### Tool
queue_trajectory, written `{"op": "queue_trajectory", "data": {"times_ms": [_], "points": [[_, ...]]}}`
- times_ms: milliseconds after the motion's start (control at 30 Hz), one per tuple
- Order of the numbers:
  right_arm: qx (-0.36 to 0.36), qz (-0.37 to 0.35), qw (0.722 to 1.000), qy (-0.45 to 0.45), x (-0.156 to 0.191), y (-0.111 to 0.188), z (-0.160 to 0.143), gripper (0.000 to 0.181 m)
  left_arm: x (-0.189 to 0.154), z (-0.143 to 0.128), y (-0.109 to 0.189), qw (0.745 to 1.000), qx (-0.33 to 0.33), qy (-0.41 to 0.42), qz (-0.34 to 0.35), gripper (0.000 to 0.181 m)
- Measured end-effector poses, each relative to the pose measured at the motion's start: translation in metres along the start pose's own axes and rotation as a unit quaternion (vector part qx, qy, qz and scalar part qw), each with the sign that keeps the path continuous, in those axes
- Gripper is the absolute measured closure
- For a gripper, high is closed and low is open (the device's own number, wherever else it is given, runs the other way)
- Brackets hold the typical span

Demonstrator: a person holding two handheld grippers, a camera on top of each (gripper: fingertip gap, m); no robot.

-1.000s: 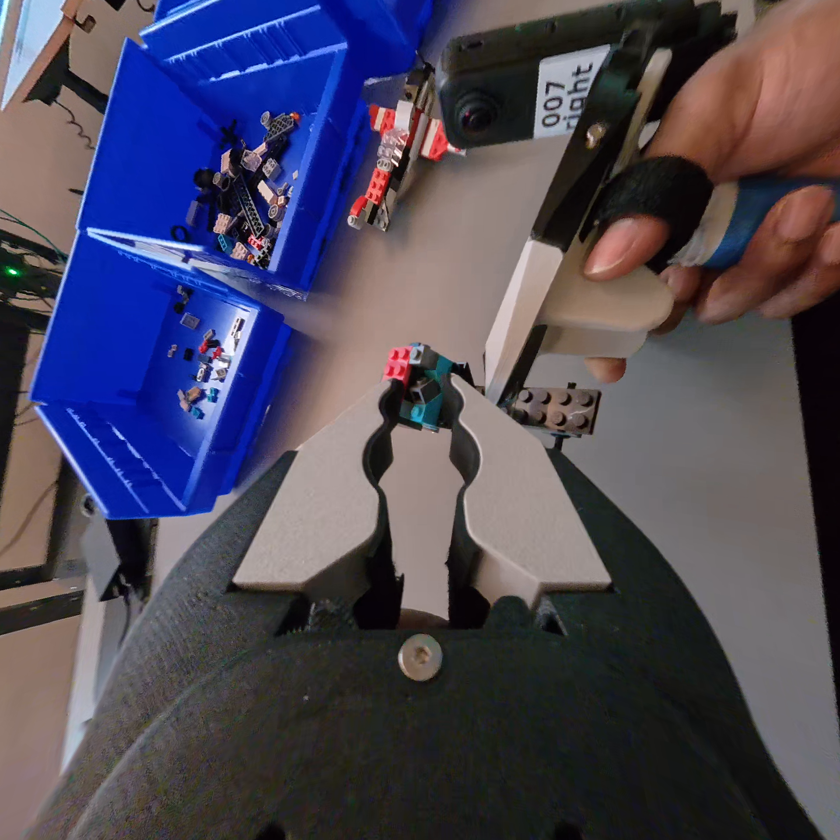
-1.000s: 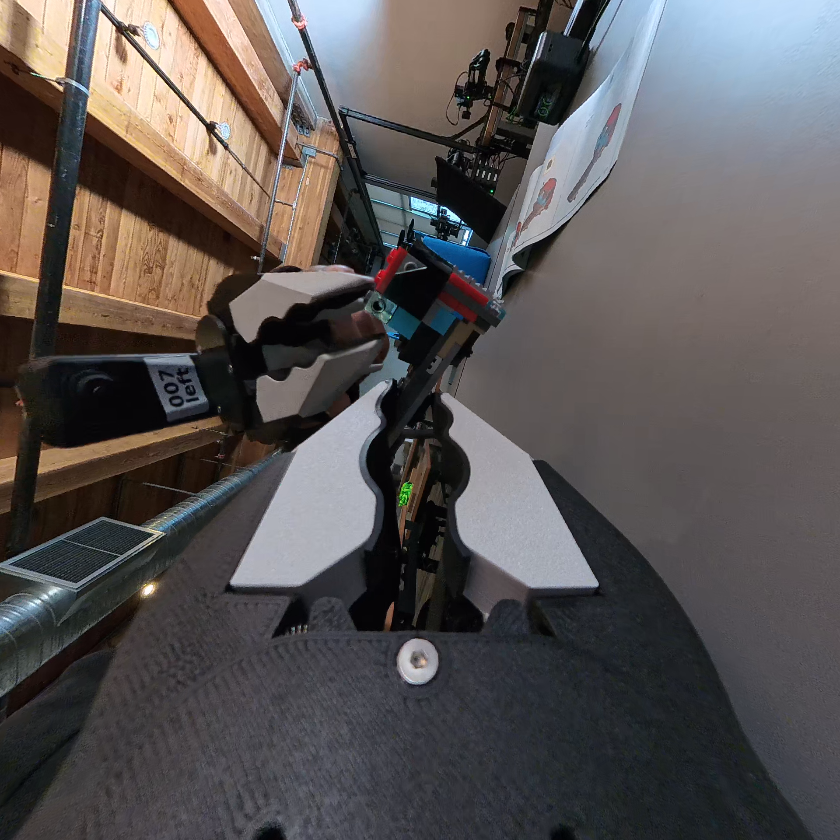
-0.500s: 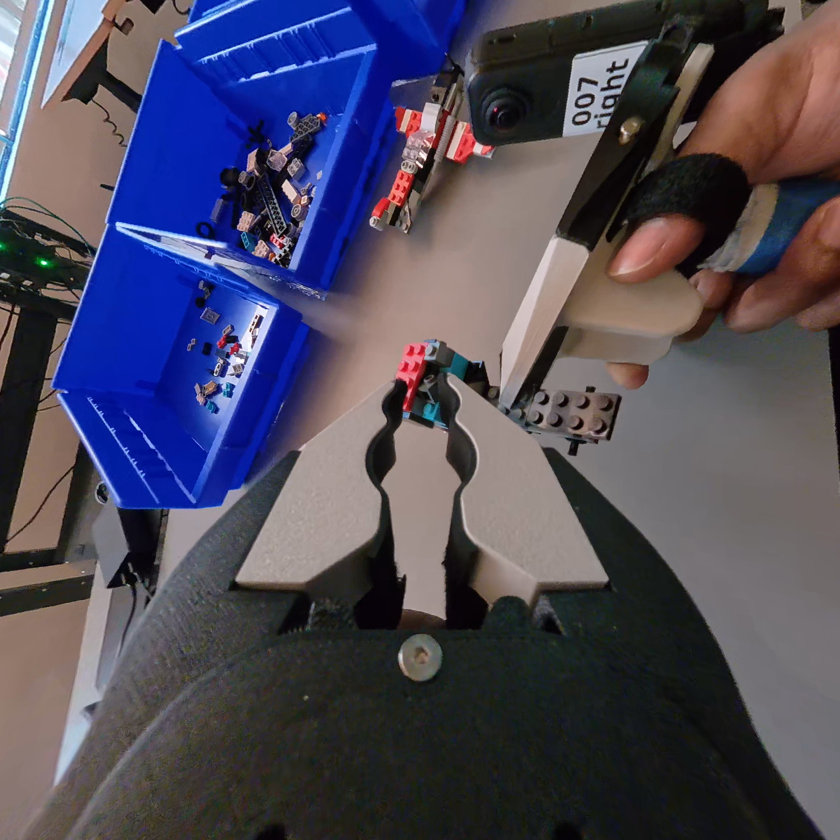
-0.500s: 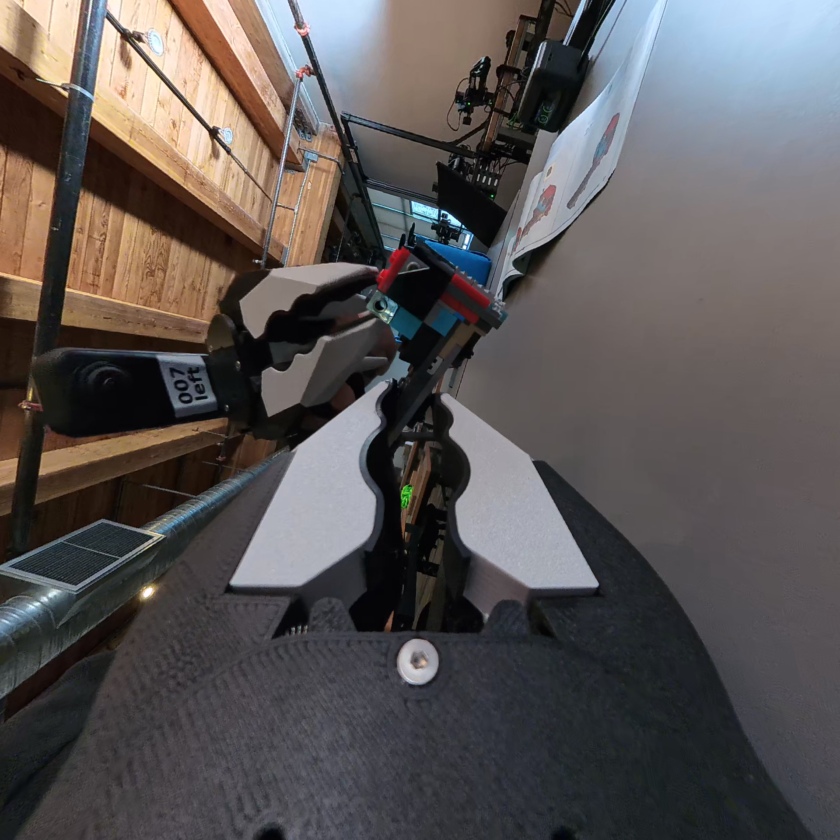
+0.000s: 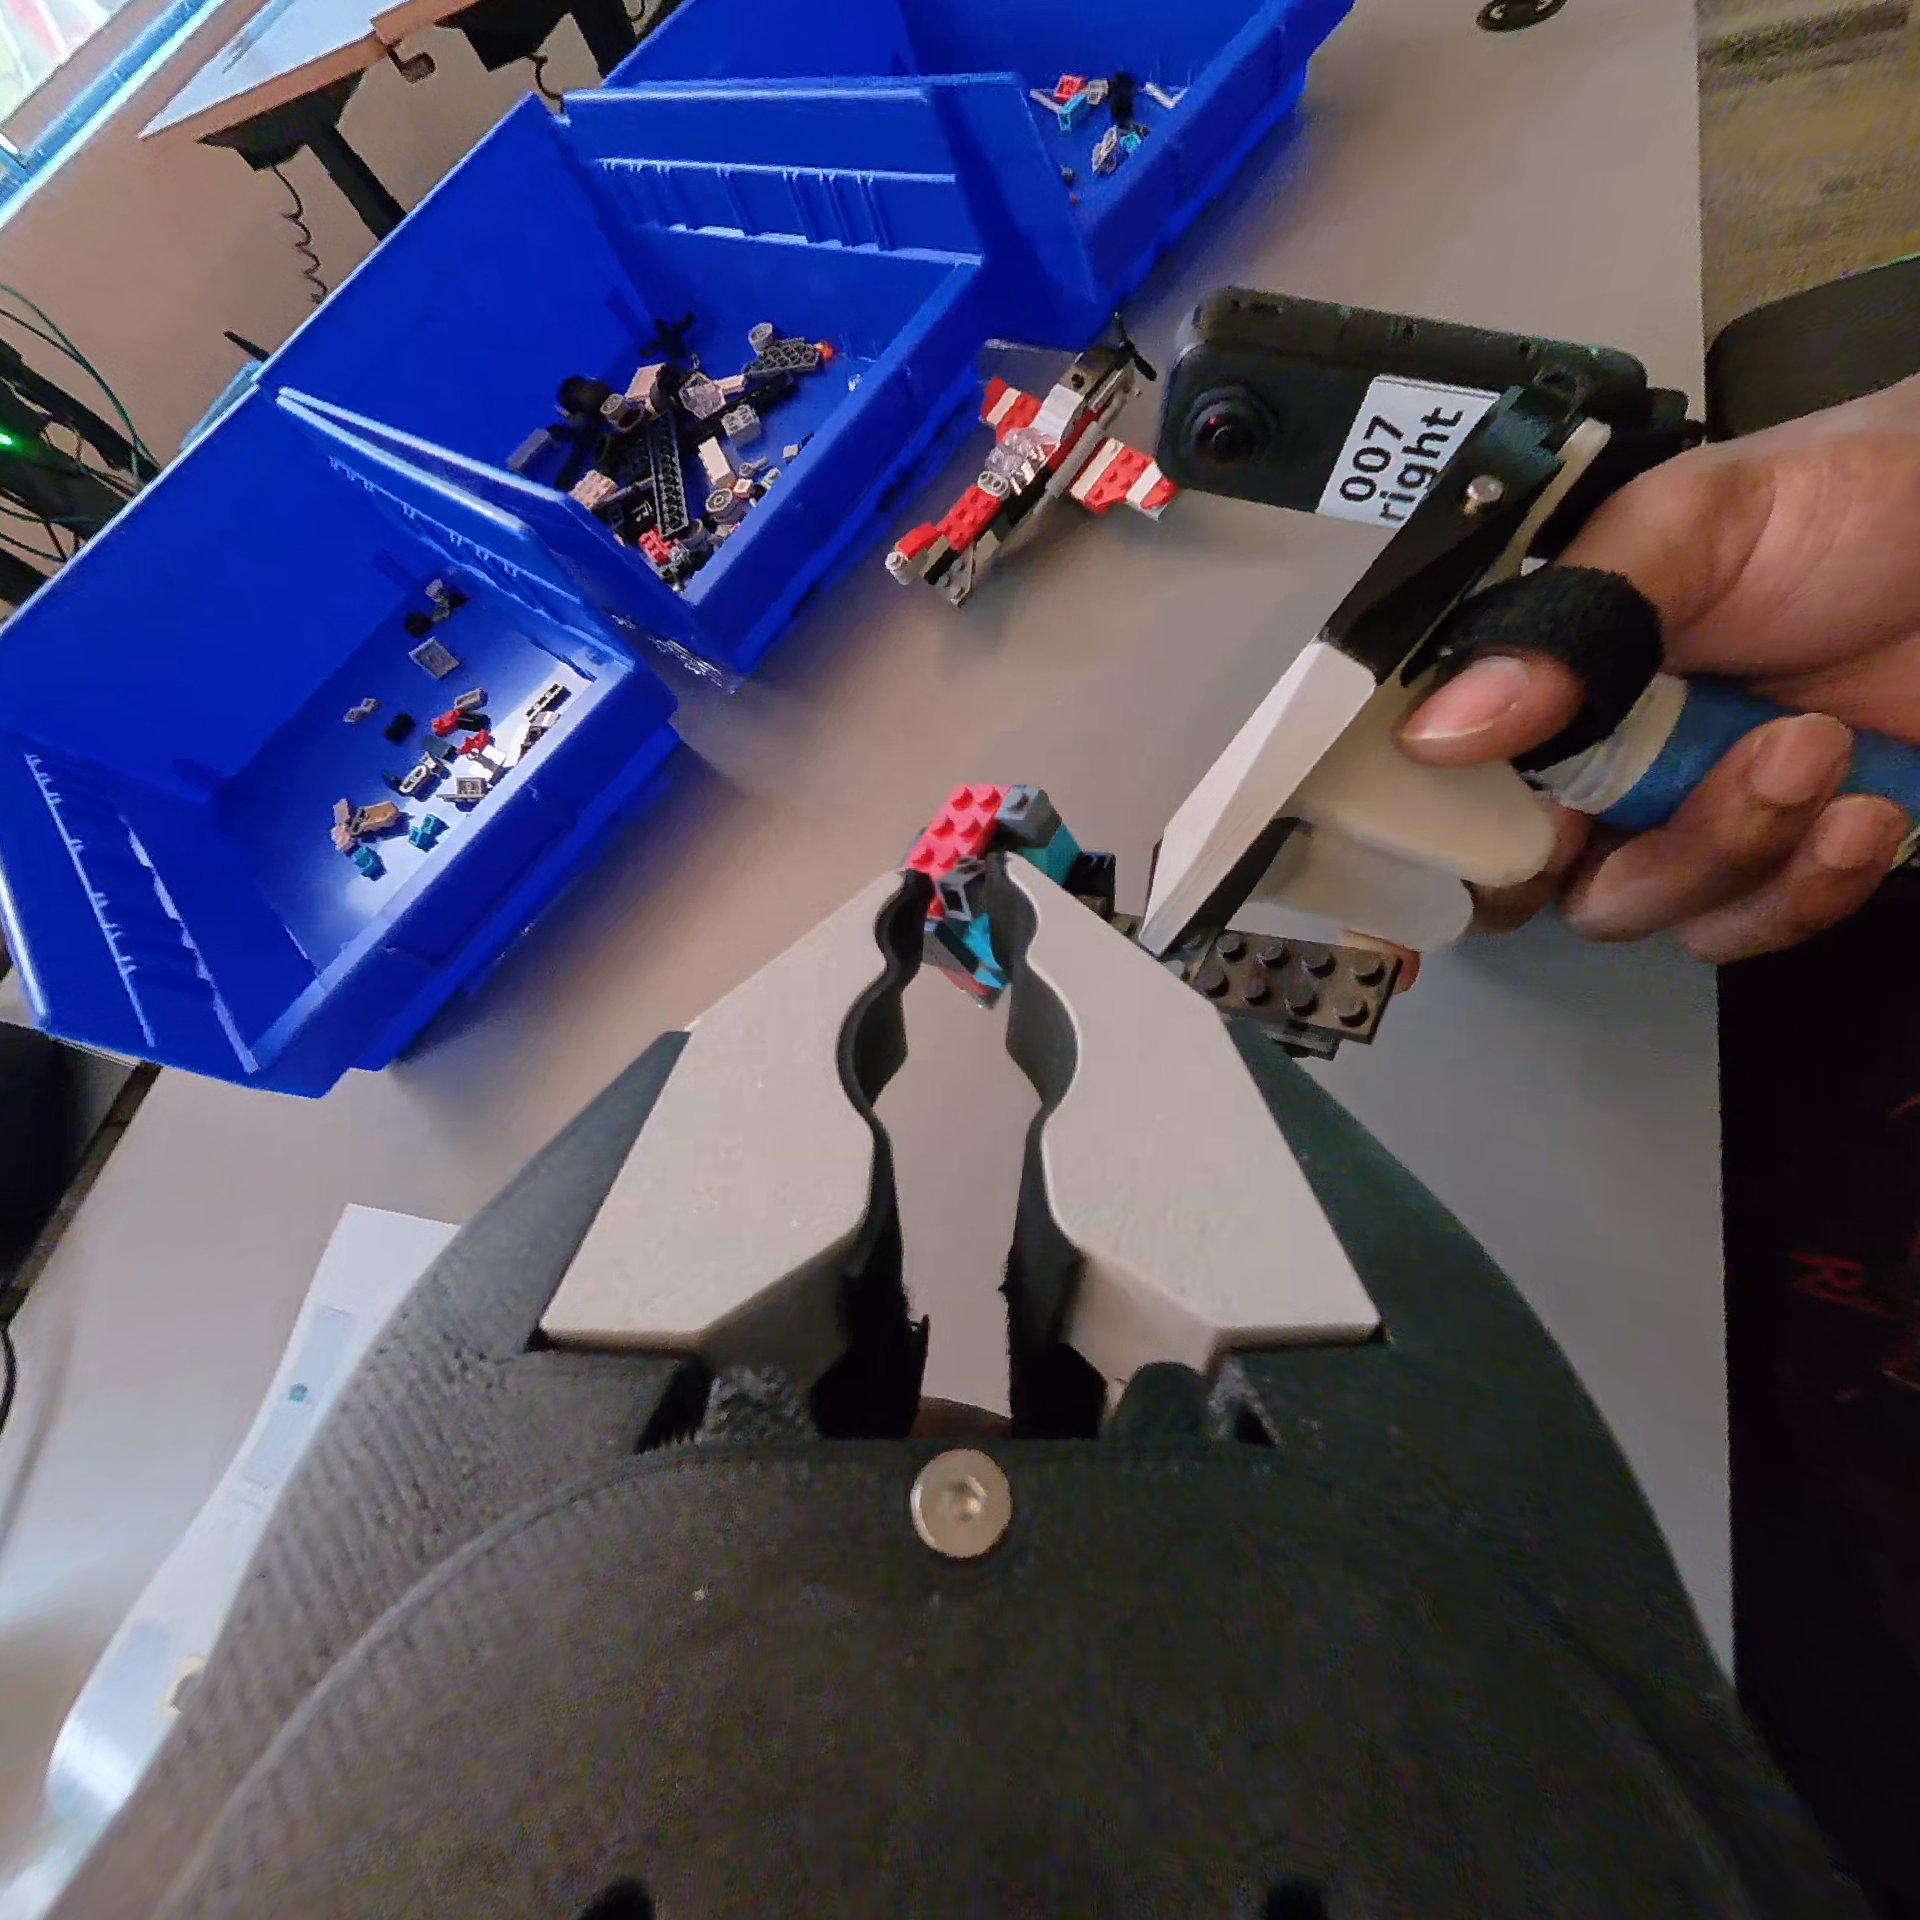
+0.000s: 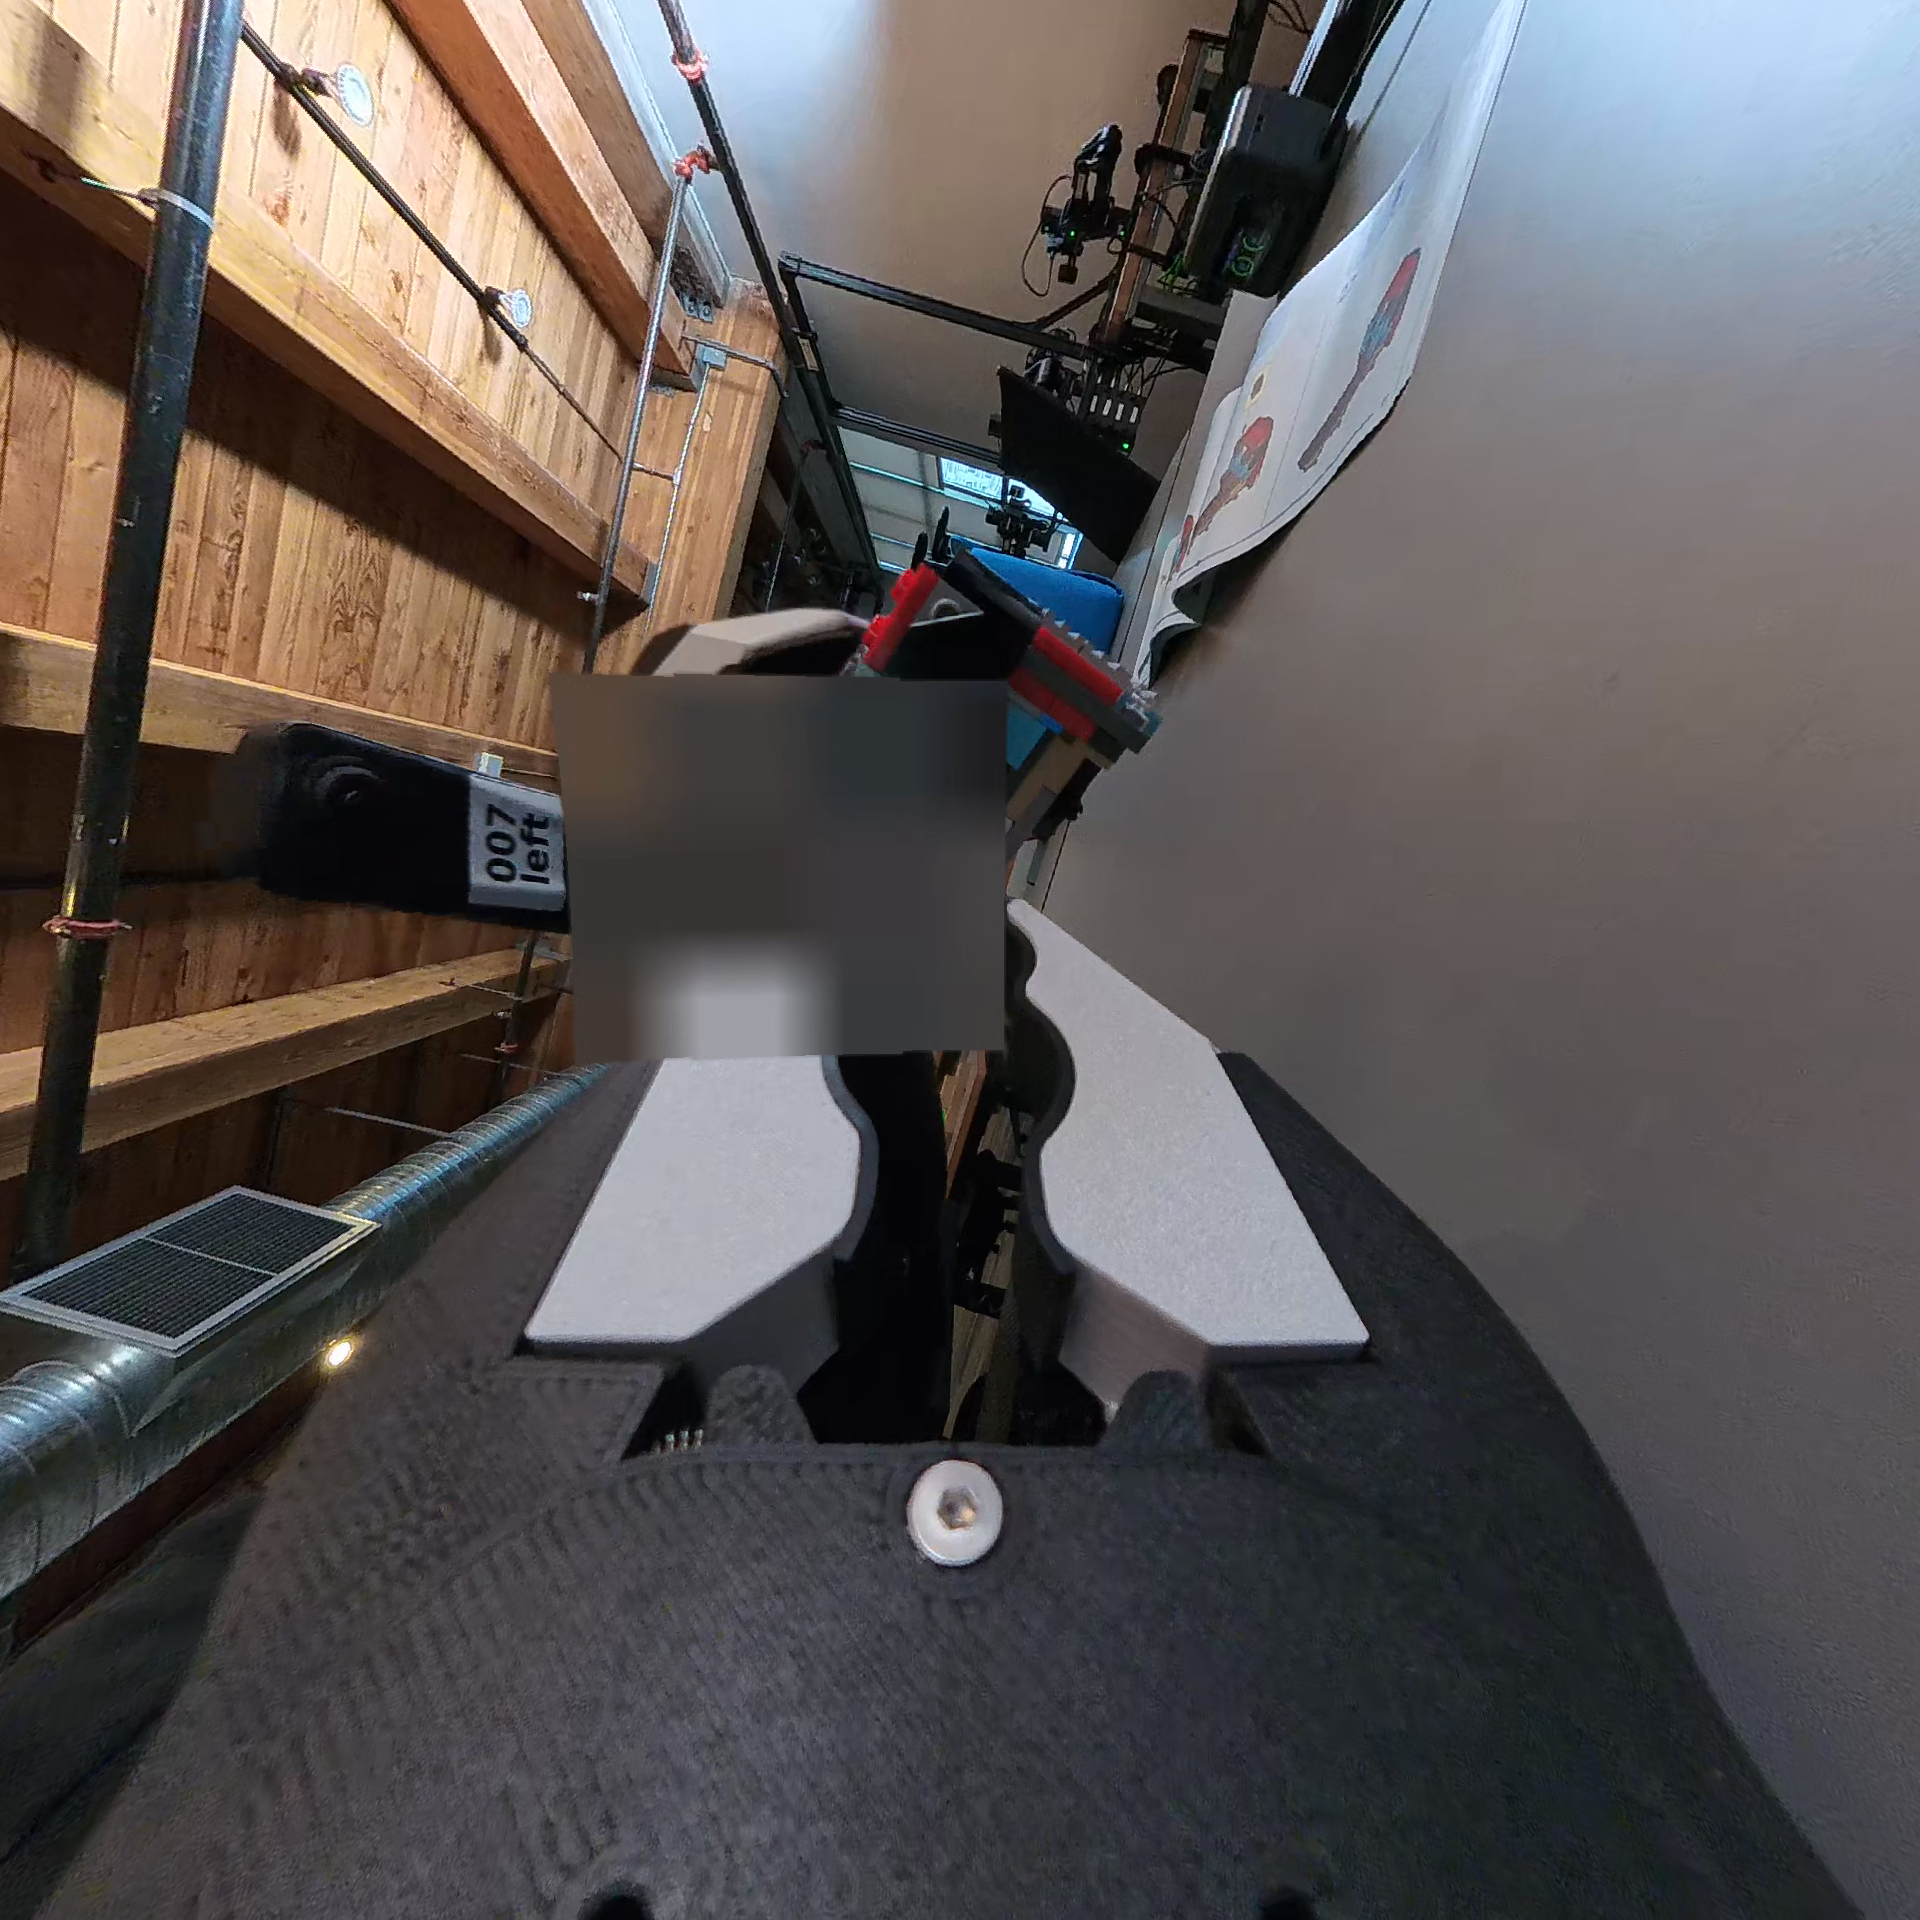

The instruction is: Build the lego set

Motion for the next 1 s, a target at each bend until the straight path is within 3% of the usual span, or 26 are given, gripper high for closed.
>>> {"op": "queue_trajectory", "data": {"times_ms": [467, 767, 1000], "points": [[-0.004, 0.0, 1.0, 0.001, 0.0, 0.001, 0.002, 0.169, 0.003, -0.009, 0.004, 0.994, -0.048, 0.101, -0.004, 0.171], [-0.004, -0.002, 1.0, 0.003, 0.0, 0.001, 0.002, 0.169, 0.002, -0.025, 0.001, 0.973, -0.088, 0.209, -0.031, 0.171], [0.0, -0.003, 1.0, 0.003, 0.0, 0.0, 0.0, 0.169, 0.002, -0.026, 0.001, 0.969, -0.101, 0.224, -0.039, 0.171]]}}
Point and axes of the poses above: each gripper's, where its closed fingertips meet, y back along the fingers, z out of its top, x = y × z across the jaws, the point moved 10 cm from there along y, back along the fingers, and after that the axes turned 5 degrees about -z, right-handed, at the moved point
